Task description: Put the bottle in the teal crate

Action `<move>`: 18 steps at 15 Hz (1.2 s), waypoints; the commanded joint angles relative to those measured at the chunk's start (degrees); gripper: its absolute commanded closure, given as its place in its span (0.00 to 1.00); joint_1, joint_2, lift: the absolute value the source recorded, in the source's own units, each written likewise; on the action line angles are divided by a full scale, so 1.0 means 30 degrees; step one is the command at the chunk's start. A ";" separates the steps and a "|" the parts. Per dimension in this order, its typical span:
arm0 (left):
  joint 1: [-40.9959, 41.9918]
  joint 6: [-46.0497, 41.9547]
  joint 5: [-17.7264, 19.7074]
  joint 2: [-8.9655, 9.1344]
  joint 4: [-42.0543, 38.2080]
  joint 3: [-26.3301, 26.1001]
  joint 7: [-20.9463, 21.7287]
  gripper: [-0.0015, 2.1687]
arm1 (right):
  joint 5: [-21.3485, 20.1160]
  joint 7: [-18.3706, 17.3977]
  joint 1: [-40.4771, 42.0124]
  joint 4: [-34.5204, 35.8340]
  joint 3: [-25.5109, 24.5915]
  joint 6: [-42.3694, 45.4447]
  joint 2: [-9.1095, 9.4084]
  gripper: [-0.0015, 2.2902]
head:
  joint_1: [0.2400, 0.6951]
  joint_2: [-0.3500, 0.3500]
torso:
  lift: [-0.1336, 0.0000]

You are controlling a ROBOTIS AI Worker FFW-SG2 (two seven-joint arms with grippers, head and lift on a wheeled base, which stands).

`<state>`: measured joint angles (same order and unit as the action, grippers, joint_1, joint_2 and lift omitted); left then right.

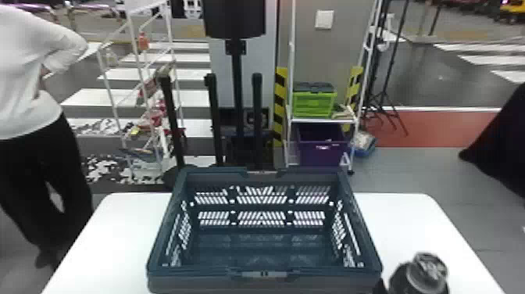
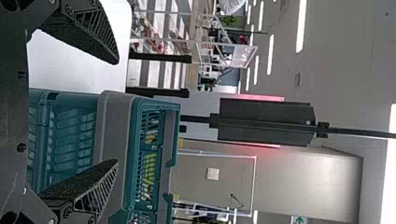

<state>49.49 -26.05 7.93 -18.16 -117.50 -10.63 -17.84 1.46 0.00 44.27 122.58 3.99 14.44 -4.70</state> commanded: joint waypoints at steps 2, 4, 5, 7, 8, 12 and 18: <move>0.0115 -0.0059 -0.0035 0.0018 -0.0032 0.0000 0.0000 0.06 | -0.0341 0.0000 -0.2509 0.2354 0.0077 -0.6208 -0.0102 0.88 | 0.57 0.50 | 1.00; 0.0203 -0.0059 -0.0035 0.0047 -0.0061 0.0000 0.0000 0.06 | -0.0370 0.0000 -0.4414 0.3028 0.0370 -1.0016 -0.0160 0.88 | 0.57 0.50 | 1.00; 0.0233 -0.0059 -0.0035 0.0047 -0.0090 0.0000 -0.0029 0.06 | -0.0429 0.0000 -0.5527 0.3380 0.0605 -1.2008 -0.0190 0.88 | 0.57 0.50 | 1.00; 0.0291 -0.0059 -0.0064 0.0047 -0.0149 0.0029 -0.0029 0.06 | -0.0458 0.0000 -0.7959 0.3555 0.1366 -1.5993 -0.0336 0.88 | 0.57 0.50 | 1.00; 0.0262 -0.0059 -0.0064 0.0047 -0.0149 0.0029 -0.0029 0.06 | -0.0399 0.0000 -0.9336 0.3555 0.1777 -1.8161 -0.0336 0.88 | 0.57 0.50 | 1.00; 0.0203 -0.0059 -0.0064 0.0076 -0.0002 0.0029 -0.0029 0.06 | 0.0040 -0.0029 -1.4697 0.2208 0.3593 -2.4723 -0.0395 0.88 | 0.57 0.50 | 1.00; 0.0174 -0.0117 -0.0035 0.0076 0.0115 0.0029 -0.0029 0.06 | 0.2618 -0.0498 -1.9970 -0.1630 0.4677 -3.2223 0.0279 0.88 | 0.57 0.50 | 1.00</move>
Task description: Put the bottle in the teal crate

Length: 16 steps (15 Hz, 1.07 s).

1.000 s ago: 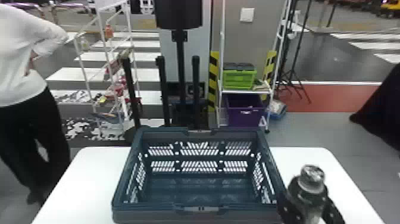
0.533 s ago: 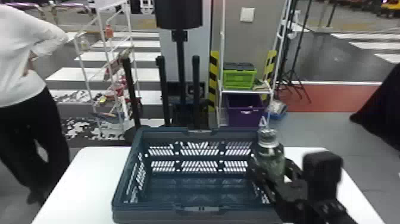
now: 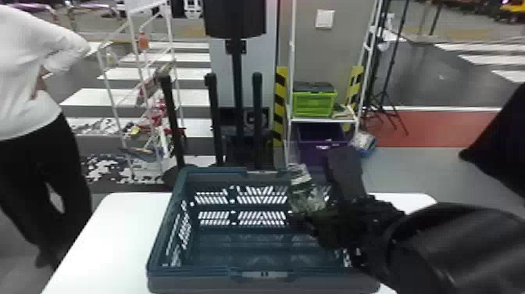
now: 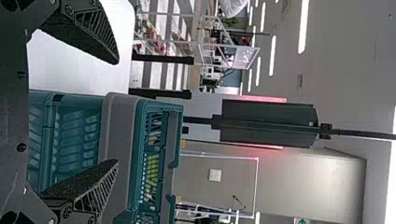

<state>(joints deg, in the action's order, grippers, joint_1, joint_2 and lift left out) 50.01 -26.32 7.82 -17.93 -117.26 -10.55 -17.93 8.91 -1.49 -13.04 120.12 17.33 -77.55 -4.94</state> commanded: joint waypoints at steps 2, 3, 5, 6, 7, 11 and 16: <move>-0.0028 -0.0028 0.0001 -0.0001 0.0064 0.0029 0.0000 0.06 | 0.0254 -0.0001 -0.2130 -0.2336 0.0551 -0.3141 0.1004 0.88 | 0.57 0.50 | 1.00; -0.0028 -0.0028 0.0030 -0.0001 0.0034 0.0029 0.0000 0.06 | 0.0488 -0.0001 -0.2598 -0.3068 0.0785 -0.3141 0.1092 0.88 | 0.57 0.50 | 1.00; -0.0028 0.0031 0.0030 -0.0001 0.0034 0.0029 0.0000 0.06 | 0.0547 -0.0001 -0.3477 -0.4650 0.1254 -0.2907 0.1648 0.88 | 0.57 0.50 | 1.00; -0.0028 -0.0028 0.0030 -0.0001 0.0005 0.0029 0.0000 0.06 | 0.0547 -0.0001 -0.3887 -0.5470 0.1283 -0.3024 0.1665 0.88 | 0.57 0.50 | 1.00; 0.0001 -0.0028 0.0030 -0.0001 0.0005 0.0029 0.0000 0.06 | 0.0576 -0.0001 -0.4268 -0.6232 0.1313 -0.3024 0.1665 0.88 | 0.57 0.50 | 1.00; 0.0089 -0.0087 0.0030 -0.0001 -0.0054 0.0058 0.0000 0.06 | 0.0664 0.0029 -0.5381 -0.9308 0.1488 -0.2145 0.1665 0.88 | 0.57 0.50 | 1.00; 0.0118 -0.0087 0.0001 -0.0030 -0.0141 0.0058 0.0000 0.06 | 0.1660 0.0117 -0.6231 -1.1652 0.2074 0.0081 0.1665 0.88 | 0.57 0.50 | 1.00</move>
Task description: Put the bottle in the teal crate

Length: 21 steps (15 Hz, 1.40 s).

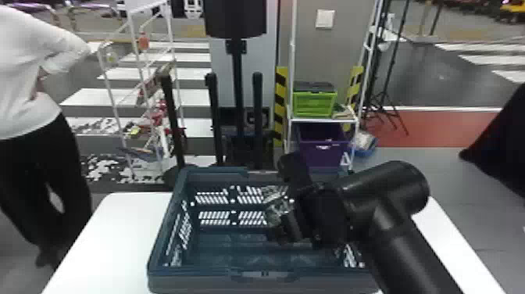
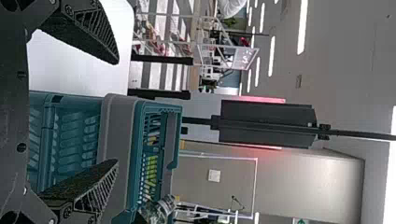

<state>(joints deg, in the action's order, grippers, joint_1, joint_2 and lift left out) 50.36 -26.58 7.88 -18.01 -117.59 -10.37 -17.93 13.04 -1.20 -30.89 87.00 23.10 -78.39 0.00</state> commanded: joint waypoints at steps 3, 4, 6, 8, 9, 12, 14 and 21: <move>0.0089 -0.0176 0.0012 -0.0002 0.0056 0.0058 0.0000 0.06 | 0.0487 0.0048 -0.0366 -0.0961 0.0238 0.0363 0.0017 0.87 | 0.57 0.50 | 1.00; 0.0089 -0.0234 0.0012 -0.0002 0.0085 0.0087 0.0000 0.06 | 0.0545 0.0048 -0.0395 -0.0991 0.0238 0.0363 0.0017 0.87 | 0.57 0.50 | 1.00; 0.0089 -0.0293 0.0012 0.0027 0.0114 0.0117 0.0000 0.06 | 0.0750 0.0107 -0.0395 -0.0991 0.0238 0.0363 0.0017 0.48 | 0.57 0.50 | 1.00; 0.0089 -0.0293 -0.0018 0.0027 0.0144 0.0117 0.0000 0.06 | 0.0955 0.0166 -0.0395 -0.0932 0.0238 0.0245 0.0017 0.00 | 0.57 0.50 | 1.00; 0.0089 -0.0293 0.0012 0.0027 0.0144 0.0117 0.0000 0.06 | 0.1043 0.0166 -0.0395 -0.0903 0.0238 0.0304 0.0017 0.00 | 0.57 0.50 | 1.00; 0.0177 -0.0410 0.0012 0.0027 0.0114 0.0117 0.0000 0.06 | 0.1073 0.0224 -0.0219 -0.0493 0.0268 0.1593 0.0017 0.01 | 0.57 0.50 | 1.00; 0.0265 -0.0644 -0.0018 0.0027 0.0114 0.0146 0.0000 0.06 | 0.1073 0.0283 0.0572 0.0826 0.0238 0.3292 0.0017 0.01 | 0.57 0.50 | 1.00; 0.0294 -0.0762 0.0012 0.0027 0.0144 0.0175 0.0000 0.06 | -0.1242 -0.0157 0.8130 1.0201 -0.0758 0.8800 -0.2520 0.01 | 0.57 0.50 | 1.00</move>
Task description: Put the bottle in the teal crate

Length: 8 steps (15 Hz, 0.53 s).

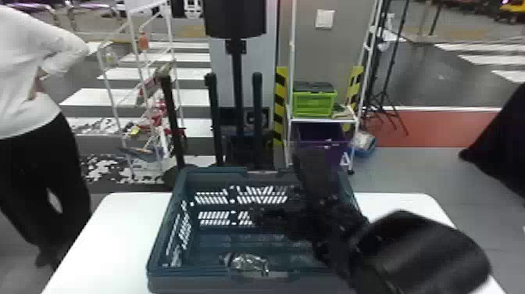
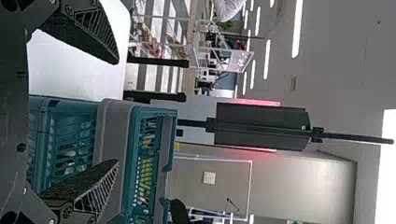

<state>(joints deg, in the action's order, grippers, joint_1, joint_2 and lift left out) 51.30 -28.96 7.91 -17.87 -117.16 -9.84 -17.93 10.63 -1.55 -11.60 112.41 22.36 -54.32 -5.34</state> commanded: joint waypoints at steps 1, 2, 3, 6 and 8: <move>-0.0048 0.0030 0.0000 -0.0018 -0.0030 -0.0001 -0.0001 0.06 | -0.0672 -0.0039 0.3251 0.2901 -0.1183 0.1771 -0.1031 0.01 | 0.57 0.50 | 1.00; -0.0048 0.0089 0.0000 -0.0018 -0.0060 -0.0001 -0.0001 0.06 | -0.0878 -0.0039 0.4599 0.3692 -0.1769 0.3177 -0.1295 0.01 | 0.57 0.50 | 1.00; -0.0048 0.0147 0.0000 -0.0018 -0.0089 -0.0001 -0.0001 0.06 | -0.1346 -0.0039 0.6122 0.4571 -0.2325 0.4759 -0.1646 0.01 | 0.57 0.50 | 1.00; -0.0048 0.0206 0.0000 -0.0048 -0.0206 -0.0001 -0.0001 0.06 | -0.1610 -0.0010 1.0692 0.5977 -0.4200 0.9857 -0.2027 0.01 | 0.57 0.50 | 1.00; -0.0018 0.0206 0.0000 -0.0048 -0.0265 -0.0001 -0.0001 0.06 | -0.1639 -0.0010 1.3358 0.5801 -0.4933 1.4193 -0.1998 0.01 | 0.57 0.50 | 1.00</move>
<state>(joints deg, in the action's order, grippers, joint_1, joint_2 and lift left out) 51.21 -28.34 7.91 -18.02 -117.79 -9.84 -17.93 5.78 -1.58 22.99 130.03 9.11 -20.48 -11.32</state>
